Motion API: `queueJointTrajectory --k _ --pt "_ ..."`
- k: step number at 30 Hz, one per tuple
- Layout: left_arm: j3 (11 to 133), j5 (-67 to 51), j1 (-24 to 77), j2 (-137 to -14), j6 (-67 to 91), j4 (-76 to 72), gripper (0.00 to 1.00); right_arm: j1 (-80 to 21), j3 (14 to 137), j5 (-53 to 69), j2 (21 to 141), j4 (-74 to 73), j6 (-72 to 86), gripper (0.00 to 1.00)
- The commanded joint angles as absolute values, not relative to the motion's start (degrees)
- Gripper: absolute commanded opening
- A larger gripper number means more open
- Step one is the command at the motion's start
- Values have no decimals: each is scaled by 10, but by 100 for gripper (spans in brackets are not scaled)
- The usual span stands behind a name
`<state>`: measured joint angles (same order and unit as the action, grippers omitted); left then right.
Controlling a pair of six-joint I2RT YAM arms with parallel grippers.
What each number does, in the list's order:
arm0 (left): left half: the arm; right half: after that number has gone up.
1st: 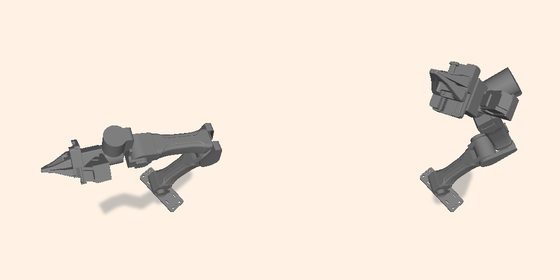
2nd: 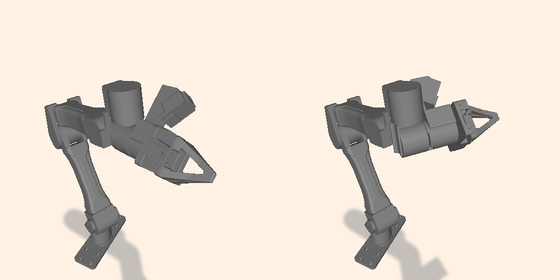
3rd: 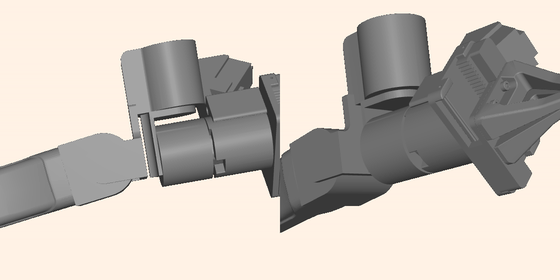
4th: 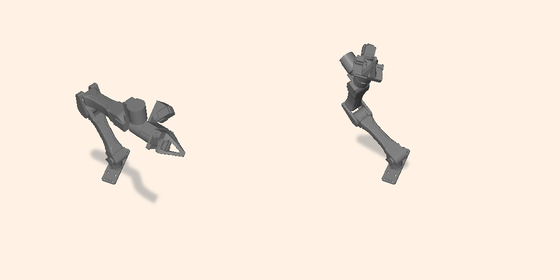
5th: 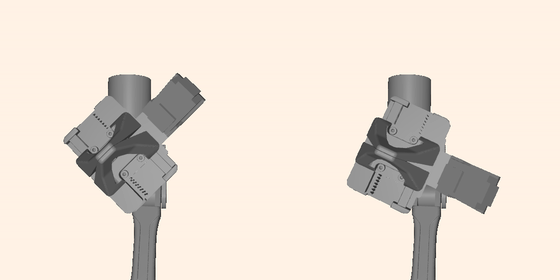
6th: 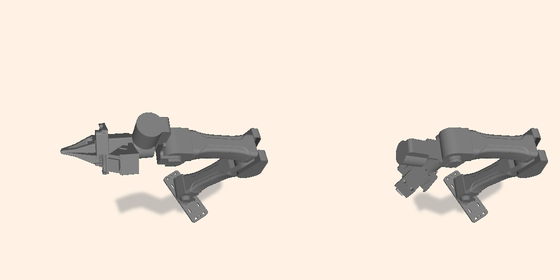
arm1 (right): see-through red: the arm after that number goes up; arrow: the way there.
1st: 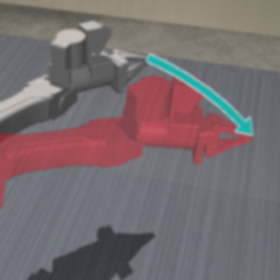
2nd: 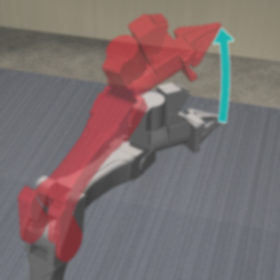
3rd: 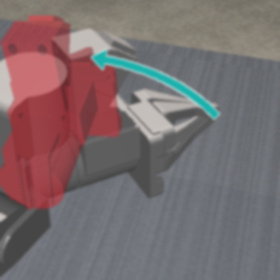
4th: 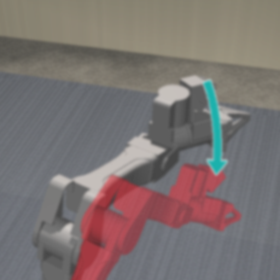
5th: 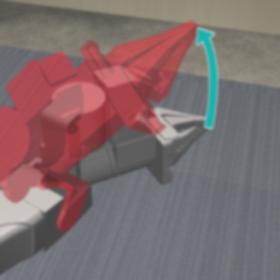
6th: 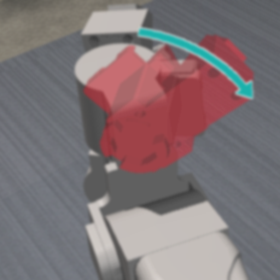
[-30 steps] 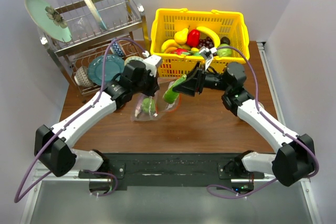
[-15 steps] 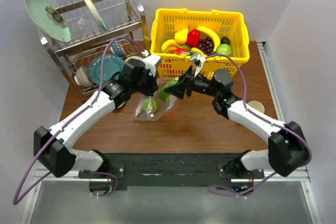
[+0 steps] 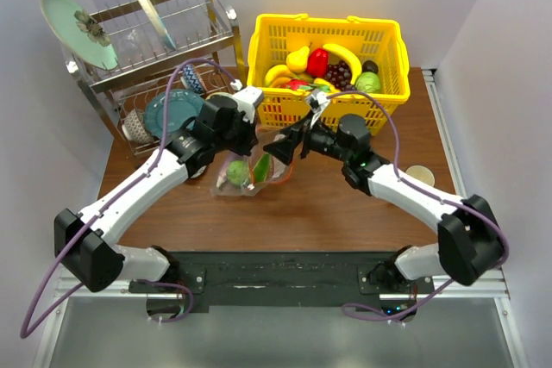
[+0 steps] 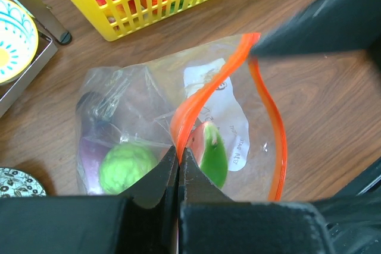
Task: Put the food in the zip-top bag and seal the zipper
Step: Place the fake fruit in the zipper food storage bag, then pick up the fake fruit from the bin.
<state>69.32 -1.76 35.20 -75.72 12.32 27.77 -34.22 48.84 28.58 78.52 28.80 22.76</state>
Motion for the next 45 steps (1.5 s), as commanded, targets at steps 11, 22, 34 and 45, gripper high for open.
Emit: queueJointTrajectory --k 11,22,34,45 --pt "627 -6 349 -721 102 190 0 -331 918 -140 811 -257 94 99" --pt "602 -19 349 -723 103 166 0 -227 1243 -172 1049 -524 59 99" --pt "586 -33 349 -747 105 162 0 -179 1318 -268 1179 -562 -29 99" --pt "590 -30 348 -766 105 163 0 -127 1365 -218 1272 -643 12 99"
